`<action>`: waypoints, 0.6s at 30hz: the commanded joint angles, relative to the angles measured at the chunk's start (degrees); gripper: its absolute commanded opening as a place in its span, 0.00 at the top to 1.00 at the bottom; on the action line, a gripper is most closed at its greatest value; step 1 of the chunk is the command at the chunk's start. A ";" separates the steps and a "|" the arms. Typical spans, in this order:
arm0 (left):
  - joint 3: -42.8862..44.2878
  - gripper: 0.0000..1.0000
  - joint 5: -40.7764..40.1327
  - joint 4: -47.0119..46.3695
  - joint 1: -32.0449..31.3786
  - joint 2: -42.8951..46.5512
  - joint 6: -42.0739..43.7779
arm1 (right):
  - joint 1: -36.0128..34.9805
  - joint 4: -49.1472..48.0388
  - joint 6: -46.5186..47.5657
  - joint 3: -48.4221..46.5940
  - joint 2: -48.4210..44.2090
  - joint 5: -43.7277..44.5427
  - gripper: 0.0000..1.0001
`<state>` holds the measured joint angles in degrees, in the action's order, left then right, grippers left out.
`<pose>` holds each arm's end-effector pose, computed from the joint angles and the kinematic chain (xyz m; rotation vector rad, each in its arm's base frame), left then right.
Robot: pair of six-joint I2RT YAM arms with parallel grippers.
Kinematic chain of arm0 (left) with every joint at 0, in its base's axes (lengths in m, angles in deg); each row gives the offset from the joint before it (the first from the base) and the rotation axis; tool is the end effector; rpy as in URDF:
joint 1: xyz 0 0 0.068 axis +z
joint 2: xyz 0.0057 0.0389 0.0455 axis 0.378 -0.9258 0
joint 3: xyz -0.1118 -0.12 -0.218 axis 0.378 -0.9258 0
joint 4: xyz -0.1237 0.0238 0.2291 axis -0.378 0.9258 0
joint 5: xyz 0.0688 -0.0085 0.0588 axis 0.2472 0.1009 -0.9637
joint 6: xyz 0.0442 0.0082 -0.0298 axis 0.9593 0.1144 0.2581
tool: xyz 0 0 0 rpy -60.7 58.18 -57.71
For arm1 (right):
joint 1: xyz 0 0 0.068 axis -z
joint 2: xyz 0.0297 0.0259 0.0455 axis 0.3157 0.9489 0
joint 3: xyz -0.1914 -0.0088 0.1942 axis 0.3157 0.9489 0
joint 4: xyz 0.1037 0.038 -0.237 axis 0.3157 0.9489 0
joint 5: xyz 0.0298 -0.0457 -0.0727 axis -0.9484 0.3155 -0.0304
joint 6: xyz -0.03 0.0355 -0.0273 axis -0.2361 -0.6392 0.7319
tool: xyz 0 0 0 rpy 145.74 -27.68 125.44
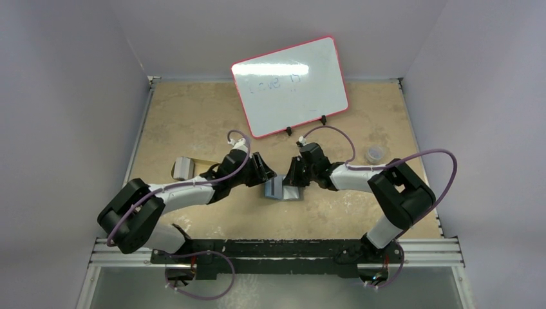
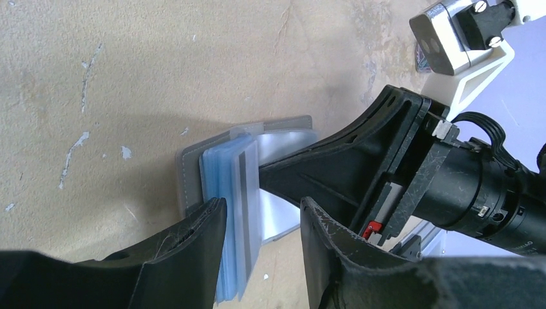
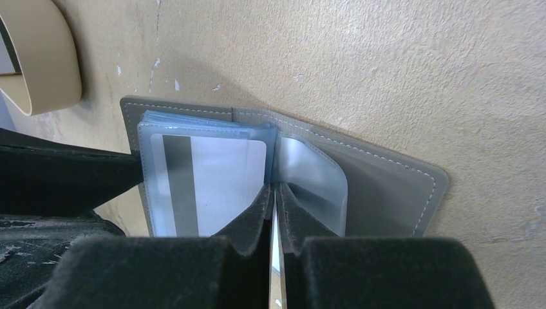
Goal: Put the credit cards into the card holder
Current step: Insert the credit card into the card holder.
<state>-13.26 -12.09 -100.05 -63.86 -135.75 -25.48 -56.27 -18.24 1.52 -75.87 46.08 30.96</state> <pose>0.2038 -0.1836 0.1711 -0.3031 2.3307 -1.0021 0.2415 0.1971 0.1440 0.0123 2.4540 0.9390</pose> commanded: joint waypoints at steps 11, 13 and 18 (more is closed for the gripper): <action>-0.21 0.55 2.73 -8.30 -0.18 -2.09 -1.83 | -0.28 -0.05 0.10 1.03 1.58 0.12 0.94; -0.22 0.56 2.87 -8.41 -0.12 -2.40 -1.87 | -0.28 -0.15 0.07 1.10 1.66 0.10 0.94; -0.90 0.63 3.61 -9.41 -0.17 -3.05 -2.05 | -0.28 0.00 0.15 1.57 1.67 -0.20 0.94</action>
<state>-13.35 -9.99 -105.40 -63.86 -138.35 -26.93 -56.27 -18.99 1.41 -75.56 46.15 30.76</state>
